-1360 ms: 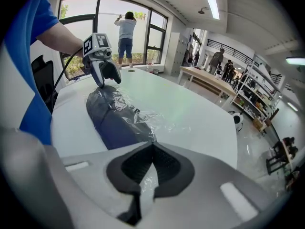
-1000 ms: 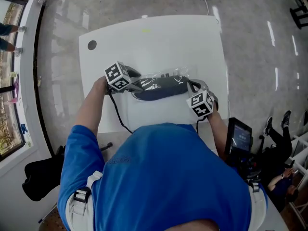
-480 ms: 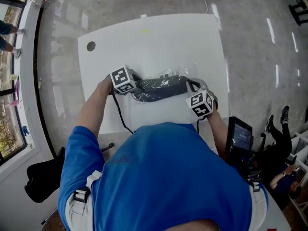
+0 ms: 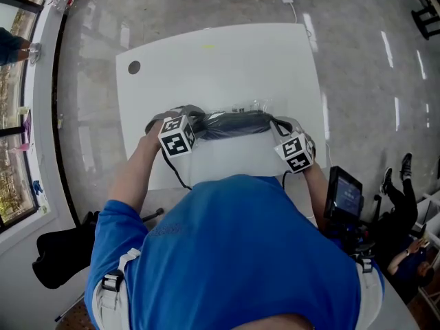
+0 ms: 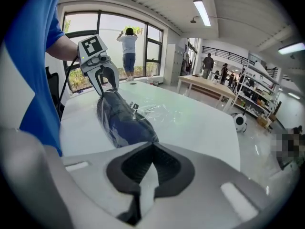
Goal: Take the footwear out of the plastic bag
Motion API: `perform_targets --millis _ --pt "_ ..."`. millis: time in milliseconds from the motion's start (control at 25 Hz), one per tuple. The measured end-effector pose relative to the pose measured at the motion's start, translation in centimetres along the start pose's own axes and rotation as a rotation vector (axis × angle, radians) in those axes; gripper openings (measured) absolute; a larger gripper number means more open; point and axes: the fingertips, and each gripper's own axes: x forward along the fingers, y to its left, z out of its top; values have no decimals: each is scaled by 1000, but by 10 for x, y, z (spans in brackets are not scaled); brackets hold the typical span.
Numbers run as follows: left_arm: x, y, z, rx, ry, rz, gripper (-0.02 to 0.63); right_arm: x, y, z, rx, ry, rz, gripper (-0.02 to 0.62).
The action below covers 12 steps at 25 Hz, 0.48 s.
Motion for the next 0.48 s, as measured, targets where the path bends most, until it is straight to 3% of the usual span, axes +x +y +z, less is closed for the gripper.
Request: perform_targets --millis 280,480 --pt "-4 -4 0 139 8 201 190 -12 7 -10 -13 -57 164 18" --pt "-5 -12 -1 225 16 317 187 -18 0 -17 -34 -87 187 32"
